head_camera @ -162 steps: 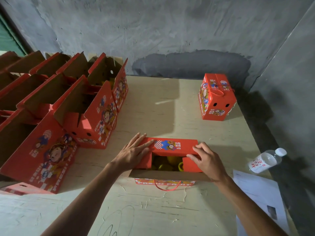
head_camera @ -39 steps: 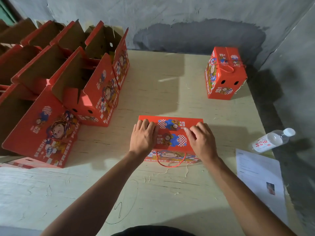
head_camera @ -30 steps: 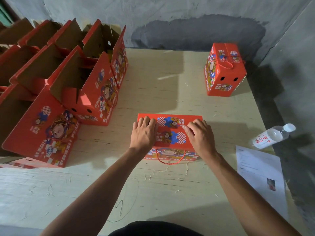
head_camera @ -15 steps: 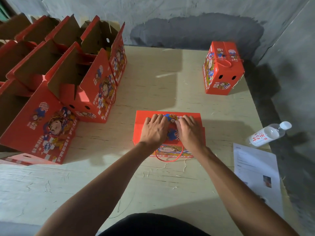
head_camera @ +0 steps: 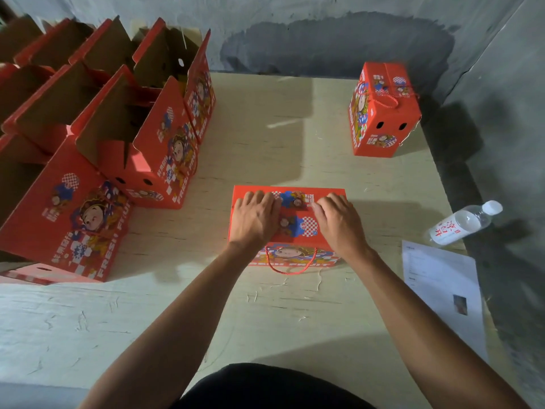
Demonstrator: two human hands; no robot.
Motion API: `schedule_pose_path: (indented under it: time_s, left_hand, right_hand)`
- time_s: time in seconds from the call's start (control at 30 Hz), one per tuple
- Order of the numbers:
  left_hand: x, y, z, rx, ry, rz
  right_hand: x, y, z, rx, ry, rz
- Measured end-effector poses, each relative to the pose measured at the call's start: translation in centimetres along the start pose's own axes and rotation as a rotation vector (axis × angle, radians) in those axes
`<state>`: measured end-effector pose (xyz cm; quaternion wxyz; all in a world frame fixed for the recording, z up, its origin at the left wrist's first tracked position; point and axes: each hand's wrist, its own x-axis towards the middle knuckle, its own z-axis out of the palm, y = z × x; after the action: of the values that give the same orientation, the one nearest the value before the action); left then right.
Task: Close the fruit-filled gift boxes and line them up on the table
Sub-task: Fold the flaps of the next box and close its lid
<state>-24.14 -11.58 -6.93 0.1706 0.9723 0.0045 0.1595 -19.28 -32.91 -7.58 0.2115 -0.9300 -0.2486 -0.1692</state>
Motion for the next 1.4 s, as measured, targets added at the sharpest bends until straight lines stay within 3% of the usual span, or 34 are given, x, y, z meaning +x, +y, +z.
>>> schedule_pose_path:
  time_s: [0.27, 0.5, 0.57, 0.67, 0.73, 0.8, 0.87, 1.13, 1.4]
  left_hand:
    - [-0.2, -3.5, -1.3, -0.233, 0.121, -0.204]
    - [-0.1, -3.1, -1.1, -0.233, 0.156, -0.26]
    - [-0.2, -3.1, -0.8, -0.285, 0.114, -0.37]
    - [-0.4, -3.3, -0.6, -0.549, 0.014, -0.667]
    - [-0.4, -3.5, -0.6, -0.669, -0.063, -0.795]
    - [-0.3, -3.9, -0.6, -0.718, -0.085, -0.814]
    - [-0.4, -4.1, -0.6, -0.725, -0.05, -0.823]
    - [-0.8, -3.9, -0.4, -0.603, 0.015, -0.819]
    - [-0.9, -4.2, -0.5, -0.699, -0.086, -0.807]
  right_hand:
    - [-0.7, 1.5, -0.1, 0.094, 0.043, 0.056]
    - [-0.8, 1.5, 0.2, 0.043, 0.07, 0.023]
    - [-0.7, 1.6, 0.1, 0.066, 0.08, 0.007]
    - [-0.8, 1.5, 0.2, 0.078, 0.117, 0.032]
    - [-1.2, 1.4, 0.1, 0.224, 0.102, 0.251]
    - [-1.6, 0.8, -0.4, 0.466, 0.03, 0.603]
    - [-1.8, 0.8, -0.4, 0.593, -0.008, 0.737]
    - [-1.7, 1.2, -0.1, 0.559, -0.008, 0.746]
    - [-1.9, 1.6, -0.3, 0.633, -0.101, 0.752]
